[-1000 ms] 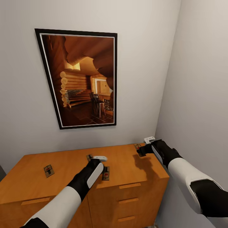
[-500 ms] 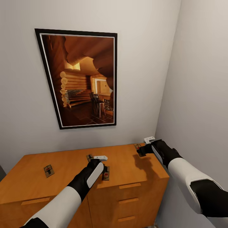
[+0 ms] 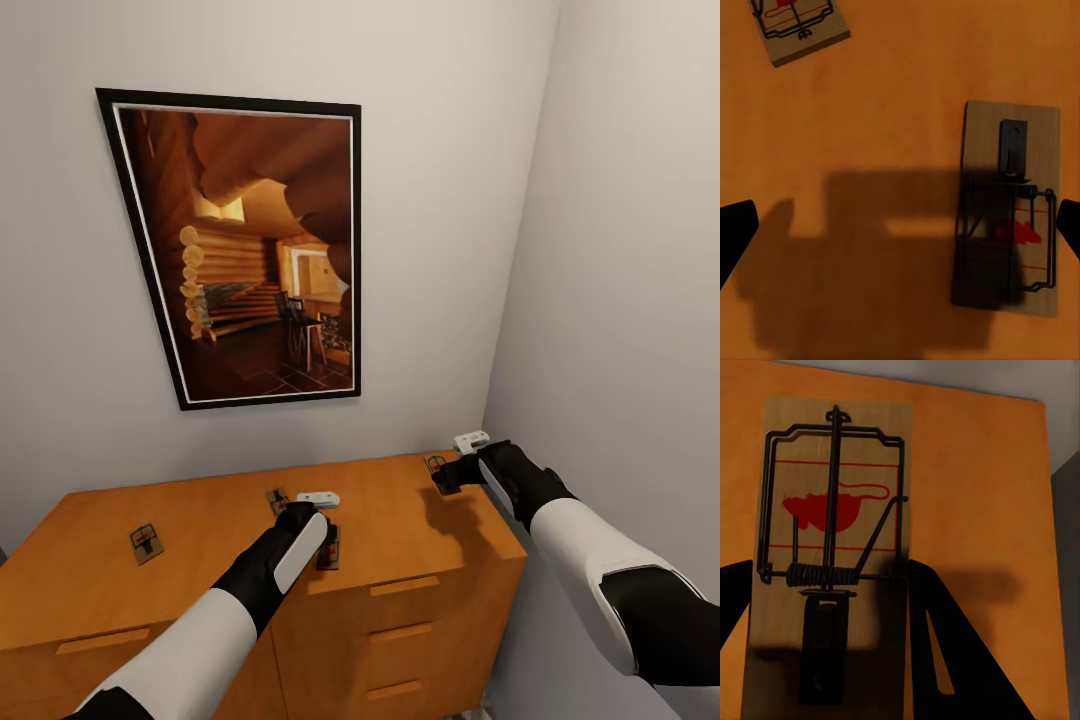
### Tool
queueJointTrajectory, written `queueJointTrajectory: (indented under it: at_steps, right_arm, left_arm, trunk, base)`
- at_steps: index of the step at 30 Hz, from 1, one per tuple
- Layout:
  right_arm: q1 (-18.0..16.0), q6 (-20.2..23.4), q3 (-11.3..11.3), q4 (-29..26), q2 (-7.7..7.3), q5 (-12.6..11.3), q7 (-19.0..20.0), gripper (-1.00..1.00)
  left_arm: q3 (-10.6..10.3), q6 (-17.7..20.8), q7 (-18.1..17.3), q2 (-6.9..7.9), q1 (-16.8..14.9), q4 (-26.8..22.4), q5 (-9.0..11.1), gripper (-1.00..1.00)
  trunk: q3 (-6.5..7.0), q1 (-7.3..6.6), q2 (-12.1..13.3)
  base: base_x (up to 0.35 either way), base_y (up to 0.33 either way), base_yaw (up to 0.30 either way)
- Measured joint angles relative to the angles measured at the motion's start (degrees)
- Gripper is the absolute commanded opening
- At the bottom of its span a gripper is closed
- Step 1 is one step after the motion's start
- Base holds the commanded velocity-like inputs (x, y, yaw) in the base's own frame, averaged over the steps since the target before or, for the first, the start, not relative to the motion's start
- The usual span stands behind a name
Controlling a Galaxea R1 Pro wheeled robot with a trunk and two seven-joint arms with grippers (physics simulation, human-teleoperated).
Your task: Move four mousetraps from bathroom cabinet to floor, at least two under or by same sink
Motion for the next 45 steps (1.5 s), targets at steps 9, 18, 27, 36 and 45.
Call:
queueJointTrajectory:
  at_steps: [9, 18, 27, 36, 45]
  right_arm:
    - [-0.01, -0.49, -0.07, 0.0, 0.0, 0.01, -0.14, -1.0]
    - [0.01, -0.6, -0.13, 0.0, 0.0, -0.08, 0.08, -1.0]
    - [0.0, -0.67, -0.14, 0.0, 0.0, -0.03, -0.01, -1.0]
    - [-0.01, -0.61, -0.09, 0.0, 0.0, 0.0, 0.0, -1.0]
    - [-0.01, -0.6, -0.08, 0.0, 0.0, 0.0, 0.0, -1.0]
  left_arm:
    - [0.0, 0.0, 0.0, 0.0, 0.0, 0.01, 0.0, 1.0]
    - [0.0, 0.0, -0.06, 0.0, 0.0, 0.01, 0.01, 1.0]
    - [0.05, -0.15, -0.04, 0.0, 0.0, 0.01, 0.0, 1.0]
    - [-0.07, -0.19, -0.07, 0.0, 0.0, 0.12, -0.09, 1.0]
    - [-0.17, -0.18, -0.09, 0.0, 0.0, 0.13, -0.09, 1.0]
  trunk:
    - [0.0, 0.0, 0.0]
    - [0.0, 0.0, 0.0]
    - [0.0, 0.0, 0.0]
    - [0.0, 0.0, 0.0]
    - [0.0, 0.0, 0.0]
  base:
    - [0.0, 0.0, -0.002]
    - [0.0, 0.0, 0.0]
    - [0.0, 0.0, 0.0]
    - [0.0, -0.065, 0.0]
    - [0.0, -0.008, 0.0]
